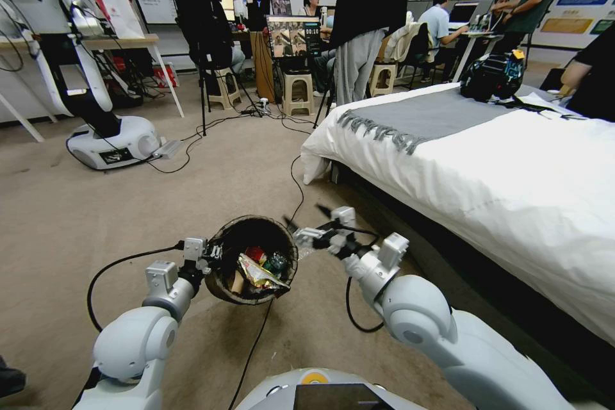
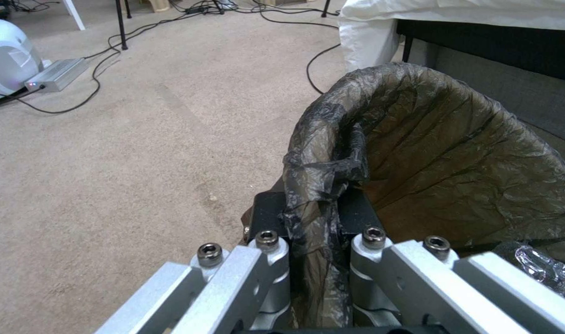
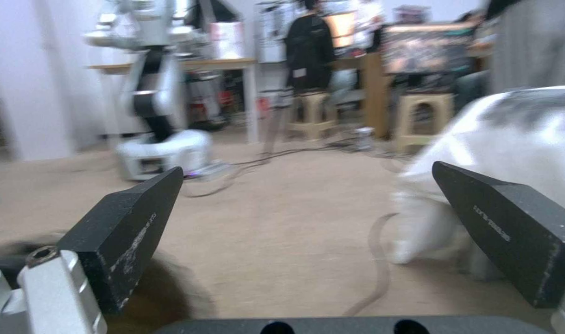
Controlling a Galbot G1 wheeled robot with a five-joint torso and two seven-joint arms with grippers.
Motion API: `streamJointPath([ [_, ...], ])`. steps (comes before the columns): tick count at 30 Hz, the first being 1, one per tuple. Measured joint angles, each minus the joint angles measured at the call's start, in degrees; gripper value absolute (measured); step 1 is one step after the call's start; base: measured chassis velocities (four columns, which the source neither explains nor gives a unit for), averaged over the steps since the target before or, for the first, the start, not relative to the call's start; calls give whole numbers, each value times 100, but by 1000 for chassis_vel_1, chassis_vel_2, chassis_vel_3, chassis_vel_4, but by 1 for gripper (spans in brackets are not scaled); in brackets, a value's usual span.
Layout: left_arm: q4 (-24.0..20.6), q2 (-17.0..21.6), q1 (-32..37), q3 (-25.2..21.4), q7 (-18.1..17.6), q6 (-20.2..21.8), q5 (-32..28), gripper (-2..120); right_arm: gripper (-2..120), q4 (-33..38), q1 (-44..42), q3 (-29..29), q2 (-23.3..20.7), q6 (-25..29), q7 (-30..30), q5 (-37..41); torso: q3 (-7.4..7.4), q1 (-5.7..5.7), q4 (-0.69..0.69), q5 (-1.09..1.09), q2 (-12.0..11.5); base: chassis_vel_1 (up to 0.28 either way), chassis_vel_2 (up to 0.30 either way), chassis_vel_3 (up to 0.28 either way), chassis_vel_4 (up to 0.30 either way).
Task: Pick up the trash bin, then pick up the garbage from the floor and place it into the trash bin.
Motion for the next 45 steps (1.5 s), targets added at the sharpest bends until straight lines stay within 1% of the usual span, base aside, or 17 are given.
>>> streamJointPath([
  [2,-33,-11,48,-55,7,-12,-14,6,100,-78,-621,404,207,249,-27,-645,0,0,0,0,0,0,0,0,0],
  [3,-33,-11,48,-55,7,-12,-14,6,100,-78,-621,404,207,249,-27,-645,0,0,0,0,0,0,0,0,0],
  [4,-45,-29,72,-70,8,-20,-17,6,100,-111,-942,618,368,402,-58,-1065,0,0,1,0,0,0,0,0,0],
  [6,-51,-62,102,-74,10,-46,-10,6,100,-125,-1351,852,628,627,-105,-1499,0,0,2,-1,0,0,0,0,0],
  [7,-51,-62,102,-74,10,-46,-10,6,100,-125,-1351,852,628,627,-105,-1499,0,0,2,-1,0,0,0,0,0],
  [8,-52,-78,118,-74,11,-62,-5,6,100,-125,-1562,945,777,746,-116,-1672,0,0,1,0,0,0,0,0,0],
  [9,-65,-114,158,-63,11,-83,16,6,100,-126,-1901,1079,1073,915,-147,-1901,0,0,-3,0,0,0,0,0,0],
  [10,-80,-135,180,-57,13,-88,23,6,100,-131,-2076,1184,1248,1049,-208,-2026,0,0,3,-2,0,0,0,0,0],
  [11,-80,-135,180,-57,13,-88,23,6,100,-131,-2076,1184,1248,1049,-208,-2026,0,0,3,-2,0,0,0,0,0],
  [13,-116,-179,251,-63,16,-114,79,6,100,-239,-2584,1562,1713,1526,-475,-2346,0,0,-1,-3,0,0,0,0,0],
  [14,-118,-187,277,-75,24,-139,127,6,100,-299,-2736,1700,1834,1689,-565,-2433,0,0,0,-2,0,0,0,0,0],
  [15,-118,-187,277,-75,24,-139,127,6,100,-299,-2736,1700,1834,1689,-565,-2433,0,0,0,-2,0,0,0,0,0],
  [17,-122,-204,356,-116,42,-210,226,6,100,-404,-3160,1893,2015,2070,-609,-2497,0,0,1,-1,0,0,0,0,0],
  [19,-129,-214,374,-124,42,-215,234,6,100,-405,-3246,1902,2053,2120,-603,-2496,0,0,3,-2,0,0,0,0,0],
  [21,-158,-256,426,-137,40,-221,244,6,100,-385,-3556,1924,2212,2267,-601,-2504,0,0,2,-1,0,0,0,0,0],
  [25,-167,-276,438,-128,35,-229,284,6,100,-350,-3720,1968,2309,2341,-594,-2554,0,0,1,-1,0,0,0,0,0],
  [45,-155,-263,460,-135,150,-223,382,6,100,-330,-3702,2038,2401,2214,-547,-2507,0,0,1,-1,0,0,0,0,0],
])
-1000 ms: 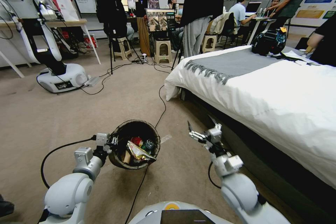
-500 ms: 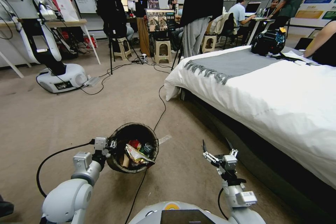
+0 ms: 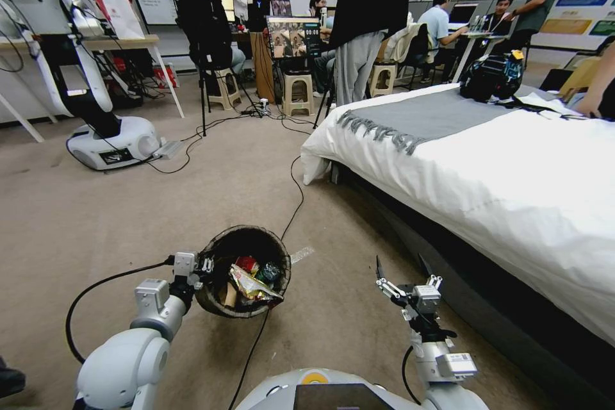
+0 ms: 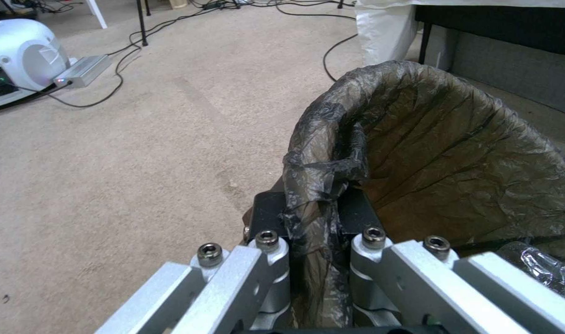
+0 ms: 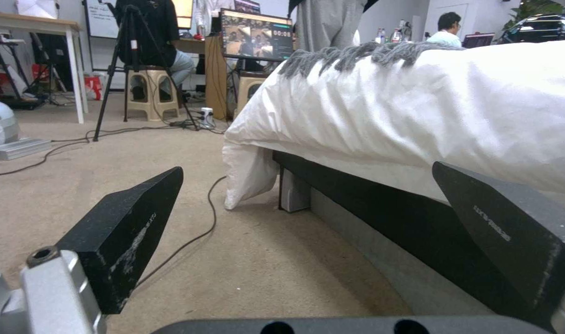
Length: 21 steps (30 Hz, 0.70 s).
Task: Pick up the trash bin, then pick up the garbage from the floor and place it into the trash bin.
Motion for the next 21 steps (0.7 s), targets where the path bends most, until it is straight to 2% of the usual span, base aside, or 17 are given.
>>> streamJointPath([
  [11,16,-15,-4,9,-2,5,0,6,100,-46,15,-15,6,-5,8,11,0,0,0,0,0,48,51,60,52],
  [21,19,-16,-5,33,-14,5,-3,6,100,-91,28,-33,-6,1,54,34,0,0,0,0,0,98,92,98,98],
])
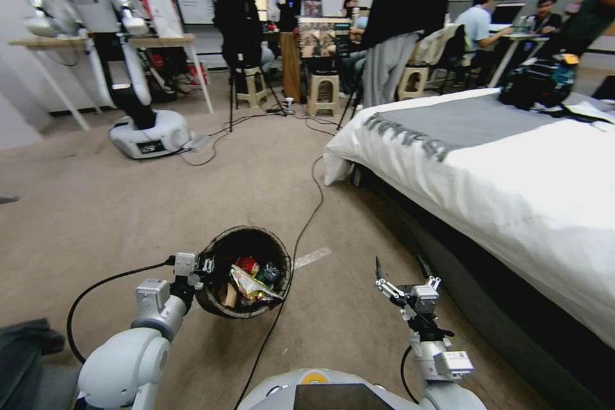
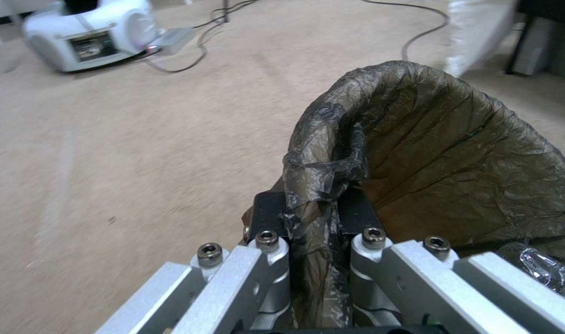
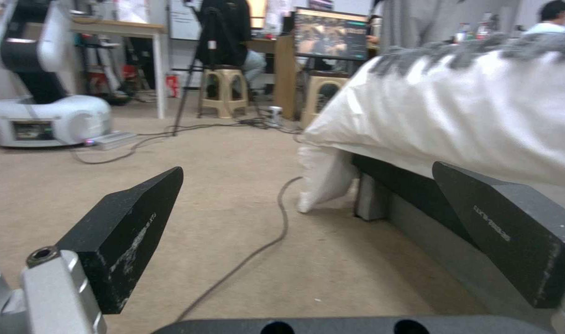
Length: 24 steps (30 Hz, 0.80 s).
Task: Pick up the trash bin, then pick up the garbage from the floor and place it into the trash bin.
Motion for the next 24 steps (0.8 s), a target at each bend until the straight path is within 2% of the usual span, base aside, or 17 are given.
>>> streamJointPath([
  [24,-1,-1,-15,66,-111,-52,-44,6,100,-40,63,-109,-18,-27,28,44,0,0,1,0,0,117,111,113,118],
])
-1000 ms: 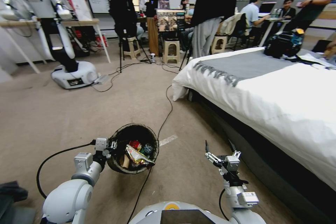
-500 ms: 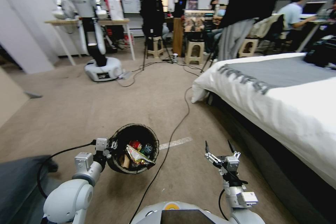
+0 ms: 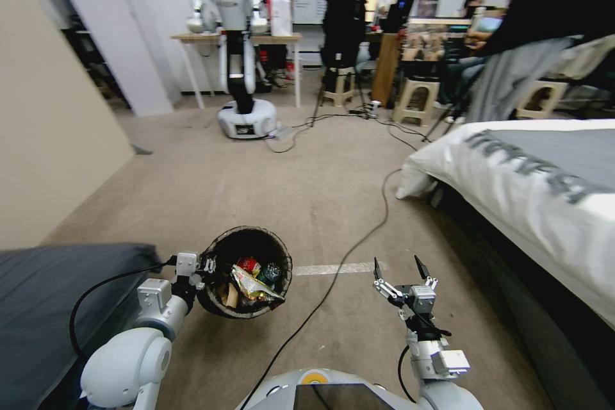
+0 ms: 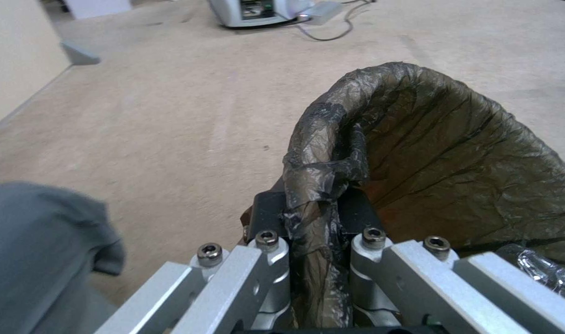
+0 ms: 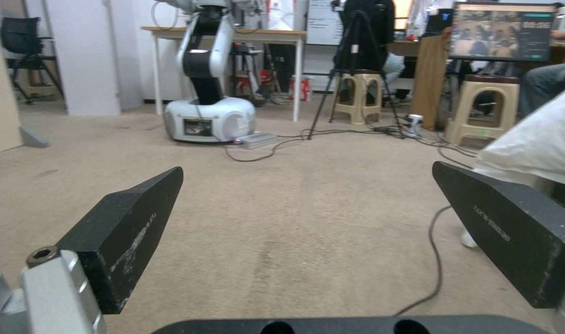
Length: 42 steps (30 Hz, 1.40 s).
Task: Pick up the trash bin, then pick up the garbage from the floor and place it into the trash bin.
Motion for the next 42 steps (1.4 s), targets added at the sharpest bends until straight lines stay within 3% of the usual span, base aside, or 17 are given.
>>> streamJointPath([
  [18,21,47,-67,94,-117,194,-390,6,100,-21,52,-127,59,-104,30,-36,0,0,-2,0,0,0,0,0,0],
  [32,31,82,-154,212,-288,523,-1097,6,100,-45,65,-161,95,-124,61,-53,0,0,-1,0,0,0,0,0,0],
  [35,80,85,-233,269,-596,736,-1670,6,100,-49,92,-205,95,-153,77,-52,0,0,-1,0,0,0,0,0,0],
  [40,264,57,-332,319,-912,800,-2054,6,100,-45,112,-235,86,-183,97,-43,0,0,-2,0,0,0,0,0,0],
  [42,411,38,-360,353,-1224,801,-2377,6,100,-45,115,-239,80,-184,115,-42,0,0,-1,0,0,0,0,0,0],
])
